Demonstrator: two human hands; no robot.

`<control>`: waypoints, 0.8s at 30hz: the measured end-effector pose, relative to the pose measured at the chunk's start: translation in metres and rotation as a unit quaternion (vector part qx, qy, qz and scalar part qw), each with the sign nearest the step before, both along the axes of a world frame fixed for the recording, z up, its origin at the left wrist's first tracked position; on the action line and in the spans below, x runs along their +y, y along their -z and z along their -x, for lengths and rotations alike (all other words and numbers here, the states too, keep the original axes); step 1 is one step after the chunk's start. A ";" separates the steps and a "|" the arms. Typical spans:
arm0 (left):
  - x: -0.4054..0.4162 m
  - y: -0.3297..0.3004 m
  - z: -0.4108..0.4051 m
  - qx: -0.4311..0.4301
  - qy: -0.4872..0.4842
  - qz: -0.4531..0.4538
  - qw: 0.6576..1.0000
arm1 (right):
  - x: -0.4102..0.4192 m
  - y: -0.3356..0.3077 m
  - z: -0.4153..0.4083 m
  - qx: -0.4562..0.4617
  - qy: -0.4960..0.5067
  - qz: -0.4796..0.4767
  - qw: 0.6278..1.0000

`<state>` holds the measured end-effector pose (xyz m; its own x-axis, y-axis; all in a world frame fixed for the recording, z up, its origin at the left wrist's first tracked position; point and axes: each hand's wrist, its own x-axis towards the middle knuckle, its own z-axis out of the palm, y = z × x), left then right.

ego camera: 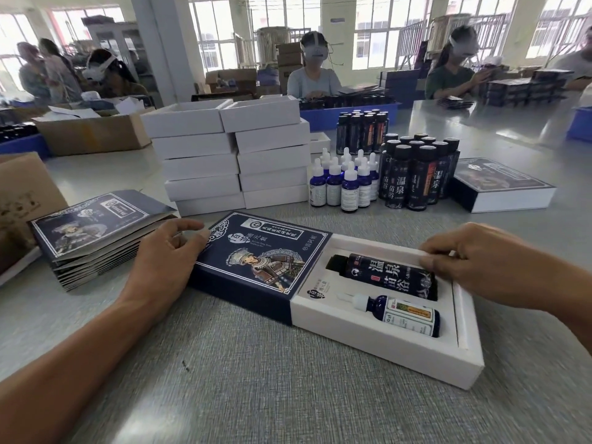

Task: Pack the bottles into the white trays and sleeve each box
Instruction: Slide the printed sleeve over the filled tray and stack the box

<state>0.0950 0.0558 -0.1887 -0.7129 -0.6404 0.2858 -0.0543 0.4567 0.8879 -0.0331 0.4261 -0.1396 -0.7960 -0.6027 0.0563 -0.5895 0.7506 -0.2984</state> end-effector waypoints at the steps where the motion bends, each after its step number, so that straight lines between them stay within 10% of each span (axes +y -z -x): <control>1: 0.000 0.000 0.000 -0.007 0.001 0.008 1.000 | -0.003 0.002 -0.001 0.009 0.004 0.008 1.000; 7: 0.007 0.005 -0.001 -0.036 0.003 0.044 0.998 | -0.013 0.007 -0.005 0.013 0.036 0.100 0.994; 16: 0.014 -0.002 -0.006 -0.085 0.057 0.057 0.993 | 0.005 -0.009 -0.005 -0.215 0.142 0.161 0.953; 24: 0.029 0.000 -0.012 -0.090 0.060 0.056 0.993 | -0.005 0.003 0.001 -0.161 0.124 0.255 0.945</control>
<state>0.1074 0.0845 -0.1885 -0.8285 -0.5185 0.2115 -0.1467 0.5653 0.8117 -0.0337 0.4216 -0.1428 -0.9348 -0.3545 0.0197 -0.2306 0.5641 -0.7929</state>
